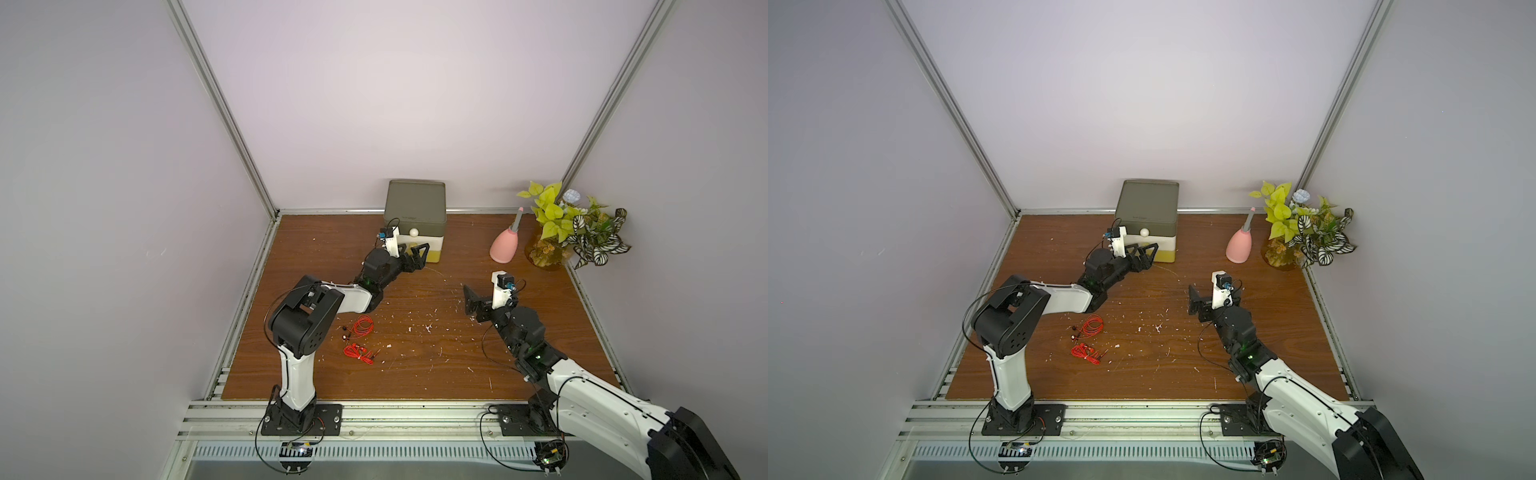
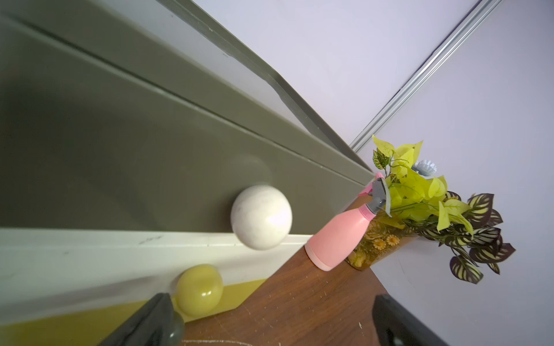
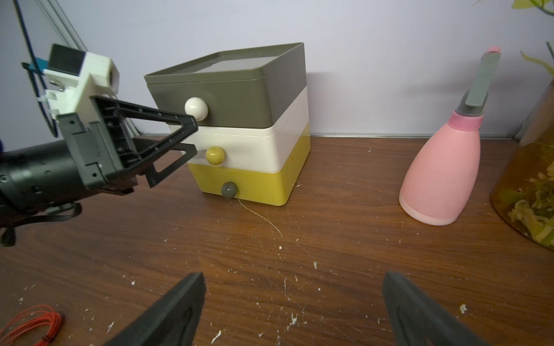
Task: Place the wired earphones into the drawer by color
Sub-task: Close the drawer in the storage box, then open the drawer in the storage box.
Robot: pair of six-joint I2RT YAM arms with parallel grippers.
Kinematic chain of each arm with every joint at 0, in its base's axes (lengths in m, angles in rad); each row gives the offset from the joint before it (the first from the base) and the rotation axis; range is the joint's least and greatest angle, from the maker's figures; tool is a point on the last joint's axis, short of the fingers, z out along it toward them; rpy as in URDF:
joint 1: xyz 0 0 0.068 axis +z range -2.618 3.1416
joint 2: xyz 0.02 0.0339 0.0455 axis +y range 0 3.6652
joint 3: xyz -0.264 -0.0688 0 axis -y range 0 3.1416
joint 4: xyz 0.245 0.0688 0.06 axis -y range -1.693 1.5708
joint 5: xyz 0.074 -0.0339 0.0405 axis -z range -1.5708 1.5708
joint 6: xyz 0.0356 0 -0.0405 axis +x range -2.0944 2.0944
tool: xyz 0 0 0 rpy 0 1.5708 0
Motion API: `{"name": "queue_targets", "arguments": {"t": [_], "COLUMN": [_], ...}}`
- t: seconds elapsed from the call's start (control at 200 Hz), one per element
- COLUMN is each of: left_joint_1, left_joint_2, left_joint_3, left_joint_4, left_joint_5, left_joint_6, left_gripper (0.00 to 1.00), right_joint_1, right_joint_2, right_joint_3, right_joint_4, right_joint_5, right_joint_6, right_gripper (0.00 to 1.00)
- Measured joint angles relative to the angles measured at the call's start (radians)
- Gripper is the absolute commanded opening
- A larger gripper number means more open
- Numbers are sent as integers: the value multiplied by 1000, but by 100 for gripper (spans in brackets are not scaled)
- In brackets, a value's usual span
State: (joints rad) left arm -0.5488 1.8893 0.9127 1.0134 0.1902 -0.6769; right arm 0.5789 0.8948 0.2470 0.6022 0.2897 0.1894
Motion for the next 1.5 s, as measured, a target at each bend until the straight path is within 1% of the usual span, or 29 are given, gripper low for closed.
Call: {"name": "queue_targets", "arguments": {"t": [0.165,0.32,0.4,0.586,0.881,1.161,1.331,1.496], "left_joint_1": [0,0,0,0,-2,-34,-50,-55], "left_joint_2": [-107,-157,-163,-160,-55,40,77,118], "left_joint_3": [-91,-146,-153,-130,8,118,136,135], "left_joint_4": [-1,-47,-98,-230,-349,-416,-418,-387], "left_joint_5": [-11,-35,-47,-83,-152,-256,-293,-309], "left_joint_6": [-18,-46,-54,-48,5,64,72,56], "left_gripper": [99,100,100,93,84,77,68,63], "right_joint_1": [0,0,0,0,-1,-4,-5,-5], "right_joint_2": [32,44,44,40,-9,-14,-37,-39], "right_joint_3": [0,0,0,0,-12,-16,-16,-18], "right_joint_4": [0,0,2,2,38,37,38,37], "right_joint_5": [-21,-31,-31,-10,46,55,64,72], "right_joint_6": [0,1,1,4,16,17,17,17], "right_gripper": [99,99,99,99,99,99,99,99]}}
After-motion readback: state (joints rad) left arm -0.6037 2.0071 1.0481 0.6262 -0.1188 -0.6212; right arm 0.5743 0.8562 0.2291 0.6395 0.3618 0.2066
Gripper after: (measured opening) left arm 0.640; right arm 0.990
